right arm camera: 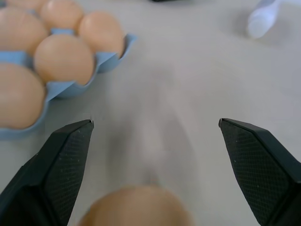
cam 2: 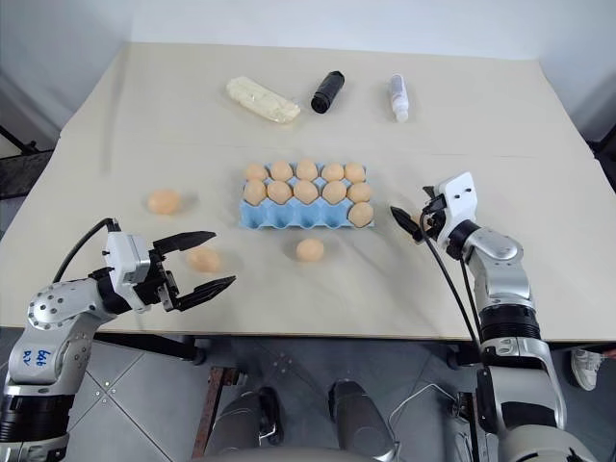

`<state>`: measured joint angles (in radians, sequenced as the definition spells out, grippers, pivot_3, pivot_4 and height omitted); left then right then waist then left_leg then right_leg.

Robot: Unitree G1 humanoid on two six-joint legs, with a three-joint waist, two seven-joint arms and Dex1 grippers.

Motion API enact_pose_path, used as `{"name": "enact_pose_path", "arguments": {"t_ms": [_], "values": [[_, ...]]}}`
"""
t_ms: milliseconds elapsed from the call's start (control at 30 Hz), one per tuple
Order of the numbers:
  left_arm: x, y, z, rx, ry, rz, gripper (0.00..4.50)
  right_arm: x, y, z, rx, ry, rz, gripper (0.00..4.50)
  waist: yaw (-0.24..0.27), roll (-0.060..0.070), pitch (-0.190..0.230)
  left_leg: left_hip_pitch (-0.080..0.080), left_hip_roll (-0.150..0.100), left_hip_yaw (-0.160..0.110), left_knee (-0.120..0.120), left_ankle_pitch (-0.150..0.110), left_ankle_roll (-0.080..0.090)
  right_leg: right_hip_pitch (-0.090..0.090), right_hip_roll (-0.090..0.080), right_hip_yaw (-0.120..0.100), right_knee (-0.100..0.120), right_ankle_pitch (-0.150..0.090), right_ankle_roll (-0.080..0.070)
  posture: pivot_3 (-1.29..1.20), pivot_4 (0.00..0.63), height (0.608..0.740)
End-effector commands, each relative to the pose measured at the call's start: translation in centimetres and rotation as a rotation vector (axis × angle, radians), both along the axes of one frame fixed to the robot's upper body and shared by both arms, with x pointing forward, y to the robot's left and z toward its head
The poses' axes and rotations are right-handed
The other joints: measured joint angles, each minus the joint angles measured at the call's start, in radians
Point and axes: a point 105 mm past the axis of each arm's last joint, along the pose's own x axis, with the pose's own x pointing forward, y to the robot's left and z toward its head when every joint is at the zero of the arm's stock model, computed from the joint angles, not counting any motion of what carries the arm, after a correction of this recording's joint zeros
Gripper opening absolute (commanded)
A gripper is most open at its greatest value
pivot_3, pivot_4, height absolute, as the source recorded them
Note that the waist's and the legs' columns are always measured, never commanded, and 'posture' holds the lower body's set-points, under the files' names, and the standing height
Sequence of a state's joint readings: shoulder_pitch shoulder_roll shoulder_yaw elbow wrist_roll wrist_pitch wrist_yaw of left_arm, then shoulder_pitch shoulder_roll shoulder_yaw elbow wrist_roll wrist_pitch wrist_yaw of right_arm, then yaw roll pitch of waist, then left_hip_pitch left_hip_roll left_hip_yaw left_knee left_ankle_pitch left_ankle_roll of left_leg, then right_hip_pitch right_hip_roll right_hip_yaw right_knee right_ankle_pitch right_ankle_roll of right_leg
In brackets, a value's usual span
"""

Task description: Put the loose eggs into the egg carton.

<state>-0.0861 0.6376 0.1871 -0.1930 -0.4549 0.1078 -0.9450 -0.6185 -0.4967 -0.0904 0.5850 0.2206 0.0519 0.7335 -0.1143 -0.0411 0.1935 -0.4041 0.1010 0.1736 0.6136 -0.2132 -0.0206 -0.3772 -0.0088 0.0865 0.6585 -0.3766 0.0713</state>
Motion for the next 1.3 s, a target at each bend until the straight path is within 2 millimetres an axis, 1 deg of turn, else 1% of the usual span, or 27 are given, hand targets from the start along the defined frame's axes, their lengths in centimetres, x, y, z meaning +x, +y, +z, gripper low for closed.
{"name": "enact_pose_path", "arguments": {"t_ms": [33, 233, 333, 400, 433, 500, 567, 667, 767, 867, 933, 1100, 1167, 1200, 1300], "values": [[-0.6, -0.4, 1.0, -0.013, -0.050, -0.013, 4.48, -0.2, 0.2, 0.6, 0.012, -0.008, 0.017, 4.50, 0.000, 0.000, 0.000, 0.000, 0.000, 0.000, 0.000, 0.000, 0.000, 0.000, 0.000, 0.000, 0.000, 0.000, 0.000, 0.00, 0.150, 0.740], [-0.7, -0.3, 0.9, -0.017, -0.048, -0.006, 4.48, -0.7, 0.4, 0.2, 0.017, 0.005, 0.026, 4.50, 0.000, 0.000, 0.000, 0.000, 0.000, -0.001, 0.000, 0.000, 0.000, 0.000, 0.000, 0.000, 0.001, 0.000, 0.000, 0.00, 0.150, 0.740], [-0.4, -0.4, 0.9, -0.024, -0.054, -0.004, 4.50, -1.1, 0.8, 0.3, 0.020, -0.002, 0.048, 3.84, 0.000, 0.000, 0.000, 0.000, 0.000, 0.000, 0.000, 0.000, 0.000, 0.000, 0.000, 0.000, 0.001, 0.000, 0.000, 0.00, 0.150, 0.740], [-0.3, -0.4, 0.9, -0.027, -0.057, -0.003, 4.50, -1.3, 1.0, 0.3, 0.010, -0.005, 0.058, 3.15, 0.000, 0.000, 0.000, 0.000, 0.000, -0.001, 0.000, 0.000, 0.000, 0.000, 0.000, -0.001, 0.001, 0.000, 0.000, 0.00, 0.150, 0.740], [-0.3, -0.3, 0.9, -0.028, -0.057, -0.001, 4.50, -1.3, 1.2, 0.7, 0.019, -0.014, 0.069, 2.84, 0.000, 0.000, 0.000, 0.000, 0.000, -0.001, 0.000, 0.000, 0.000, 0.000, 0.000, 0.000, 0.001, 0.000, 0.000, 0.00, 0.150, 0.740], [-0.2, -0.1, 0.9, -0.031, -0.059, 0.010, 4.50, -1.4, 2.3, 1.9, 0.051, -0.043, 0.110, 2.84, -0.001, 0.000, 0.000, 0.000, 0.000, -0.001, 0.000, 0.000, 0.000, 0.000, 0.000, 0.000, 0.001, 0.000, 0.000, 0.00, 0.150, 0.740], [-0.2, 0.2, 0.8, -0.031, -0.059, 0.026, 4.50, -1.5, 3.8, 3.4, 0.067, -0.080, 0.159, 2.84, -0.002, 0.000, 0.000, 0.000, 0.000, 0.000, 0.000, 0.000, 0.000, 0.000, 0.000, 0.000, 0.002, 0.000, 0.000, 0.00, 0.150, 0.740], [-0.1, 0.8, 0.5, -0.032, -0.059, 0.057, 4.50, -1.8, 6.6, 5.6, 0.101, -0.126, 0.235, 2.84, -0.004, 0.000, 0.000, 0.000, 0.000, -0.001, 0.000, 0.000, 0.000, 0.000, 0.000, 0.000, 0.002, 0.000, 0.000, 0.00, 0.150, 0.740], [0.0, 1.2, 0.4, -0.035, -0.062, 0.083, 4.50, -2.2, 9.6, 7.0, 0.137, -0.151, 0.316, 2.84, -0.003, 0.000, 0.000, 0.000, 0.000, -0.001, 0.000, 0.000, 0.000, 0.000, 0.000, -0.001, 0.003, 0.000, 0.000, 0.00, 0.150, 0.740], [0.1, 1.4, 0.4, -0.037, -0.065, 0.098, 4.50, -2.6, 12.4, 7.2, 0.146, -0.146, 0.369, 2.84, 0.000, 0.000, 0.000, 0.000, 0.000, -0.001, 0.000, 0.000, 0.000, 0.000, 0.000, -0.001, 0.002, 0.000, 0.000, 0.00, 0.150, 0.740], [0.1, 1.4, 0.4, -0.039, -0.067, 0.102, 4.50, -2.6, 13.5, 6.8, 0.140, -0.139, 0.392, 2.84, 0.002, 0.000, 0.000, 0.000, 0.000, -0.001, 0.000, 0.000, 0.000, 0.000, 0.000, -0.002, 0.002, 0.000, 0.000, 0.00, 0.150, 0.740], [0.1, 1.3, 0.4, -0.044, -0.070, 0.109, 4.50, -1.8, 14.4, 5.3, 0.133, -0.122, 0.381, 2.84, 0.003, 0.000, 0.000, -0.001, -0.001, -0.001, 0.000, -0.001, 0.000, 0.000, -0.001, -0.002, 0.001, 0.000, 0.000, 0.00, 0.150, 0.740], [0.0, 1.3, 0.4, -0.045, -0.071, 0.112, 4.50, -1.4, 14.4, 4.8, 0.133, -0.128, 0.367, 3.26, 0.002, 0.000, 0.000, -0.001, -0.001, 0.000, 0.000, -0.001, 0.000, 0.000, -0.001, -0.002, 0.001, 0.000, 0.000, 0.00, 0.150, 0.740], [0.0, 1.4, 0.5, -0.045, -0.072, 0.113, 4.50, -1.4, 14.4, 4.9, 0.140, -0.140, 0.362, 3.47, 0.002, 0.000, 0.000, -0.001, 0.000, -0.001, 0.000, -0.001, 0.000, -0.001, -0.001, -0.002, 0.001, 0.000, 0.000, 0.00, 0.150, 0.740], [-0.1, 1.5, 0.6, -0.047, -0.074, 0.119, 4.50, -1.7, 14.1, 5.6, 0.166, -0.175, 0.366, 4.48, -0.002, 0.000, 0.000, -0.001, 0.000, -0.001, 0.000, -0.001, 0.000, -0.001, 0.000, -0.002, 0.001, 0.000, 0.000, 0.00, 0.150, 0.740]]}}
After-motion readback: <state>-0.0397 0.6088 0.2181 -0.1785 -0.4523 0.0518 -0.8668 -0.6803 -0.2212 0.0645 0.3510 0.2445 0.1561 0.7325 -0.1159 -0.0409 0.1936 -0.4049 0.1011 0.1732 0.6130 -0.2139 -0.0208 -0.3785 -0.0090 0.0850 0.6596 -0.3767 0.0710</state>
